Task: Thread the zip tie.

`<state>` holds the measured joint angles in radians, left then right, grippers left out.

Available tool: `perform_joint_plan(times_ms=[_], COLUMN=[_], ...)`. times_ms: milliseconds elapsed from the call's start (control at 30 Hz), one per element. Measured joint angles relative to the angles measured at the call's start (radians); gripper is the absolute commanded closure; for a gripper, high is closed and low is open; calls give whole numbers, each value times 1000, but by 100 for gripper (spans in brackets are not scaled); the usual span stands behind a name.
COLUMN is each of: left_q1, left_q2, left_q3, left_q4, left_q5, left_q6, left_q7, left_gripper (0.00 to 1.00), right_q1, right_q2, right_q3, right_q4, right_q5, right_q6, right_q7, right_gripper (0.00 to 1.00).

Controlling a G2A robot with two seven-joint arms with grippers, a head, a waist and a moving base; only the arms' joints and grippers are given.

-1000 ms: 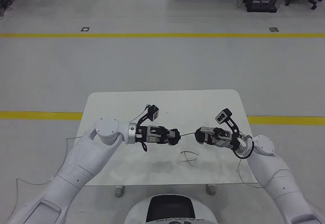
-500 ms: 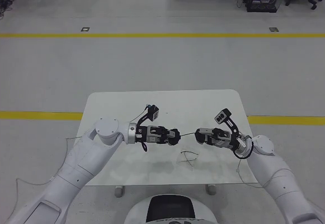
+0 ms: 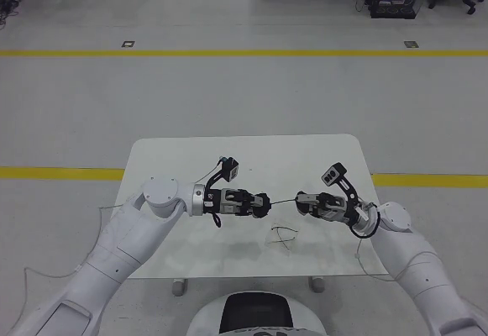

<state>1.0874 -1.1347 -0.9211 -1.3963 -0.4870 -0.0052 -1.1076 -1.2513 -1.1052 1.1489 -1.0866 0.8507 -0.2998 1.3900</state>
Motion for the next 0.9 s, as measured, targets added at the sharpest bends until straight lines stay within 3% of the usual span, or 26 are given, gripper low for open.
perform_joint_plan(times_ms=[200,233,267,300,900], left_q1=[0,0,0,0,0], left_q2=[0,0,0,0,0], left_q3=[0,0,0,0,0], left_q4=[0,0,0,0,0], left_q5=[0,0,0,0,0], left_q6=[0,0,0,0,0], left_q7=[0,0,0,0,0], left_gripper=[100,86,24,0,0], right_q1=[2,1,1,0,-10], right_q2=[1,1,2,2,1], right_q3=[-5,-5,-6,-6,5], right_q4=[0,0,-1,-2,-6], right_q5=[0,0,0,0,31], right_q6=[-3,-4,-4,-4,-2], right_q7=[0,0,0,0,0], right_gripper=[100,100,100,100,100])
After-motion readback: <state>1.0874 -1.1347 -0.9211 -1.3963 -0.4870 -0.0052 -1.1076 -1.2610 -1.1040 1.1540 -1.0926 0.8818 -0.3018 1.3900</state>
